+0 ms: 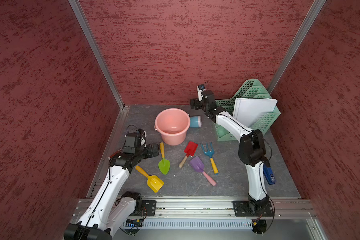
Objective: Organize the gardening tools
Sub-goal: Adjust the gardening tool at the center of the board.
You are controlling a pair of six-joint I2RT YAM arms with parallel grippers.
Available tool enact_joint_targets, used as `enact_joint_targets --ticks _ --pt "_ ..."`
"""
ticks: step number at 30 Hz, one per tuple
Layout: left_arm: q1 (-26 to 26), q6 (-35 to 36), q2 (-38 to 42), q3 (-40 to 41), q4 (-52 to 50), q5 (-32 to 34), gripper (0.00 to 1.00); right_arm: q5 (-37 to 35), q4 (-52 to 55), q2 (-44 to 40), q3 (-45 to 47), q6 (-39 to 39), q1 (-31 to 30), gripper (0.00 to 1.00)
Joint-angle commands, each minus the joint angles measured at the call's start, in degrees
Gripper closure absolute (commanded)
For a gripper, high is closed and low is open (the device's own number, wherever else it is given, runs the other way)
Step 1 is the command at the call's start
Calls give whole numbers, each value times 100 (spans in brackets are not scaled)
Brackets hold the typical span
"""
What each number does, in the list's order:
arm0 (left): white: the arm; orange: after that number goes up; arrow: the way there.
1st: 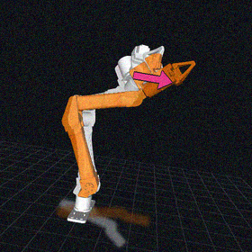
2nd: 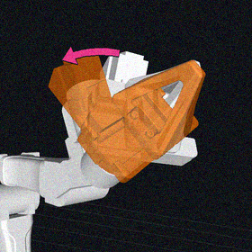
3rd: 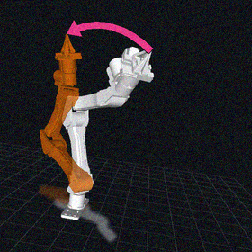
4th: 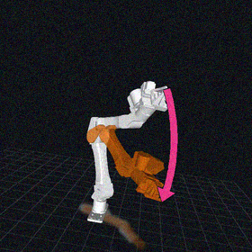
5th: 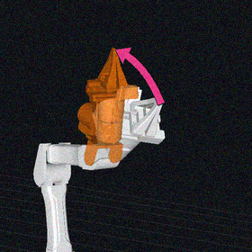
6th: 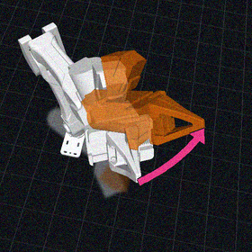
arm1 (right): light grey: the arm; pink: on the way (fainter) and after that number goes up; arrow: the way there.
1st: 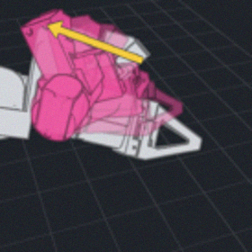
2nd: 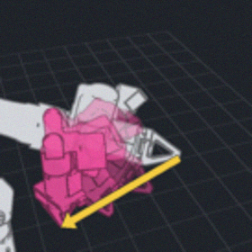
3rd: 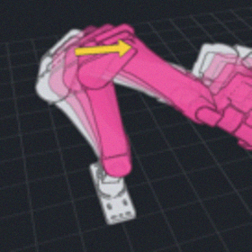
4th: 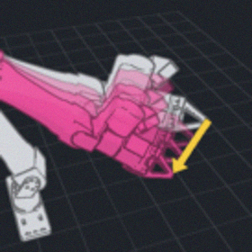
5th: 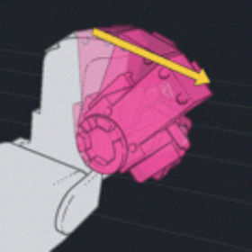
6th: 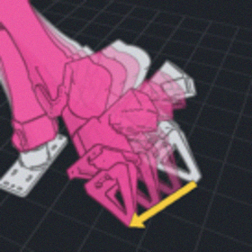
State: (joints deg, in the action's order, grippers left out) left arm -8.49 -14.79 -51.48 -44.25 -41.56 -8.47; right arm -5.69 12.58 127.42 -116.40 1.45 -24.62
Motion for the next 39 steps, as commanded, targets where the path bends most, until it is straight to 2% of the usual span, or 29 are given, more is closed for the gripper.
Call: enact_joint_targets --ticks 1,6,13,21,32,36,39 --pt "-56 -50 -35 21 16 95 0 657 2078 568 -722 -34 168 2" --pt "-117 -59 -62 20 16 115 0 954 2702 929 -1106 59 209 2" --pt "-153 -65 -72 22 2 157 0 1663 2748 1057 -1104 127 204 2" --pt "-197 -69 -78 21 -1 170 0 1504 3645 1175 -1237 -17 209 2" --pt "-197 -71 -64 21 8 163 0 876 4076 102 295 320 188 6" --pt "-206 -70 -72 22 29 144 0 1120 3011 -825 1174 230 128 3" --pt "-206 -70 -92 21 25 154 0 957 3107 -727 605 55 127 1"
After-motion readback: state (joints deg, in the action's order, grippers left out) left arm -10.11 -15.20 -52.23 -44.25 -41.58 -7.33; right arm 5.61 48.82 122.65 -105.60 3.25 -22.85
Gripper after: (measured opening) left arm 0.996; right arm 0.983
